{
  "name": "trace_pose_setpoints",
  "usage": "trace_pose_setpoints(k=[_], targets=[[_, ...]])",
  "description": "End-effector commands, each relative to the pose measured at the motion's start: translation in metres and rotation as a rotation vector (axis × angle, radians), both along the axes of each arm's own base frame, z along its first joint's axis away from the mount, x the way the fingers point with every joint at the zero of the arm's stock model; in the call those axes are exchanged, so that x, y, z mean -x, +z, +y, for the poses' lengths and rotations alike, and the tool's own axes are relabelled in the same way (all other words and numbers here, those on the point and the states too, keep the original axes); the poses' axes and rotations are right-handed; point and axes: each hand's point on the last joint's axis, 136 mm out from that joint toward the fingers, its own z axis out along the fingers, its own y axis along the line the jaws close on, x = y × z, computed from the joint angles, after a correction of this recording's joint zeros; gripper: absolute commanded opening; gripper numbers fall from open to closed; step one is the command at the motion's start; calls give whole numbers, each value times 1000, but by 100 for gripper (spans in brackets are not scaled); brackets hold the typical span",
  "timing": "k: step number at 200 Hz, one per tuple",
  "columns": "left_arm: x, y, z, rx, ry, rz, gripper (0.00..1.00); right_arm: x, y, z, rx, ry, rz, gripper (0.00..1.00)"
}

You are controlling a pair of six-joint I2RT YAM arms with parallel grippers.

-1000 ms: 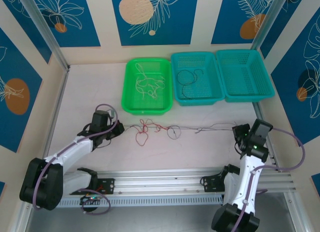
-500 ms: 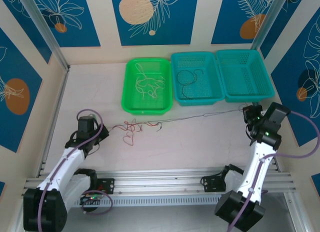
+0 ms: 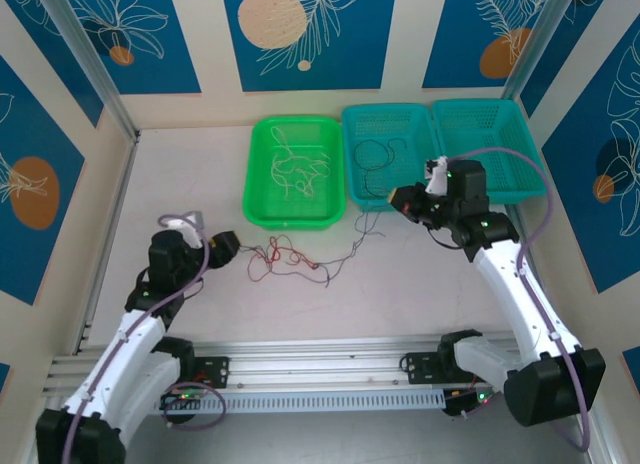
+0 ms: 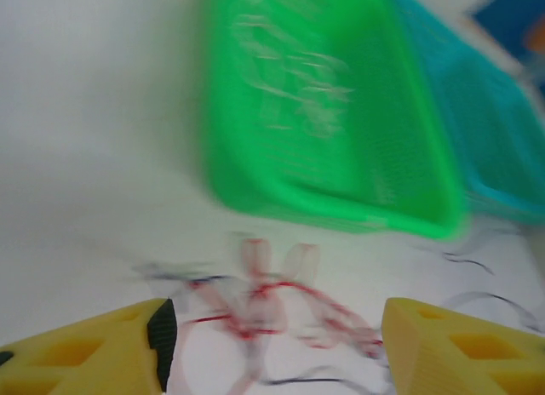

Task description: Untangle the cables

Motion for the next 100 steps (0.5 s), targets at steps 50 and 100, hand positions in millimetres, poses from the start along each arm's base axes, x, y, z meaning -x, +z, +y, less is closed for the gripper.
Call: trace_pose_setpoints(k=[50, 100], targets=[[54, 57, -213, -54, -744, -349, 79, 3, 65, 62, -7, 170, -158, 0], [-14, -18, -242, -202, -514, -239, 77, 8, 79, 63, -54, 114, -139, 0]])
